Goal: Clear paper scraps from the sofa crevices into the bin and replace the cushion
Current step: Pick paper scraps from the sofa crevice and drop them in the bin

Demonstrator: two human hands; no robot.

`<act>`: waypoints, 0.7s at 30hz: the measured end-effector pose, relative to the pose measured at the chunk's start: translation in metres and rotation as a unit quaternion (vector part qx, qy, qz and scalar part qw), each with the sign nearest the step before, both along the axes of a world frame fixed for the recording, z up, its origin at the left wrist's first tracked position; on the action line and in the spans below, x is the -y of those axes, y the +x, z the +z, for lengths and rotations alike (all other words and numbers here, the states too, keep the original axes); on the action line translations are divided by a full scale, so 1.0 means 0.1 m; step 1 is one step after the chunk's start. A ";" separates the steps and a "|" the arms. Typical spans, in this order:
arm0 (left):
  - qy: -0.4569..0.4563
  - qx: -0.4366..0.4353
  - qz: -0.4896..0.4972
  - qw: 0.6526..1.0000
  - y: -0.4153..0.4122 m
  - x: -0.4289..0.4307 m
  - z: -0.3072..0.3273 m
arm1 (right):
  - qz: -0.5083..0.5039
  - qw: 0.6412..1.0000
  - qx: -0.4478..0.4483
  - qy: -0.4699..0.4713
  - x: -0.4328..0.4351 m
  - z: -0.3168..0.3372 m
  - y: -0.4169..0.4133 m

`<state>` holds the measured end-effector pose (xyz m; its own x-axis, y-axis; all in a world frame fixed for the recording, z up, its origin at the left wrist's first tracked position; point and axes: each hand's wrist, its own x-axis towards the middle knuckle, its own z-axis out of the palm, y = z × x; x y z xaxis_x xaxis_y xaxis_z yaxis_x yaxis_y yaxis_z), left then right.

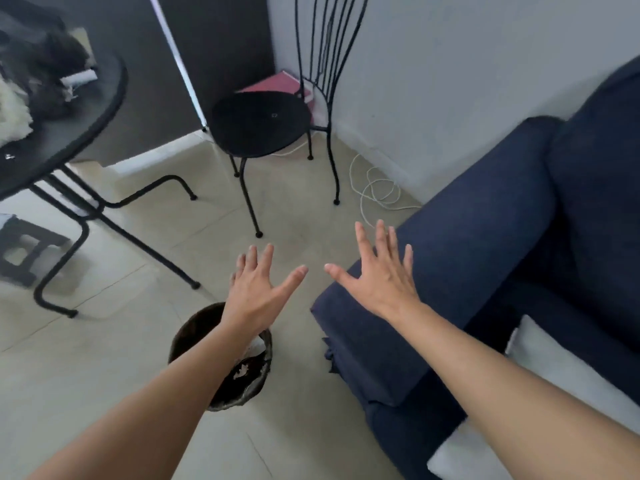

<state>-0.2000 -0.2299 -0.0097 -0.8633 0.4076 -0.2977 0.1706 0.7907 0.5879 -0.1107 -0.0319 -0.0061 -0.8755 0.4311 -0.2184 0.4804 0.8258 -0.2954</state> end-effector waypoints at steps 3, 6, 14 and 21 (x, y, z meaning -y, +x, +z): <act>0.016 0.000 -0.063 0.998 0.23 -0.79 0.11 | -0.082 0.997 -0.009 -0.002 -0.70 0.12 0.54; 0.042 0.013 -0.143 0.989 0.60 -1.61 0.17 | -0.168 0.986 -0.010 0.000 -1.35 0.14 1.21; 0.032 0.008 -0.339 0.940 1.88 -3.48 0.04 | -0.371 0.928 0.014 -0.016 -2.68 -0.12 3.11; -0.012 0.039 -0.420 0.906 2.84 -4.60 -0.45 | -0.495 0.866 0.040 -0.050 -3.31 -0.74 4.29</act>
<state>0.0837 0.2301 -0.0551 -0.2266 0.9041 -0.3623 0.6771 0.4136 0.6087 0.3187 0.2990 -0.0802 -0.0673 0.9376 -0.3411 0.9610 -0.0310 -0.2749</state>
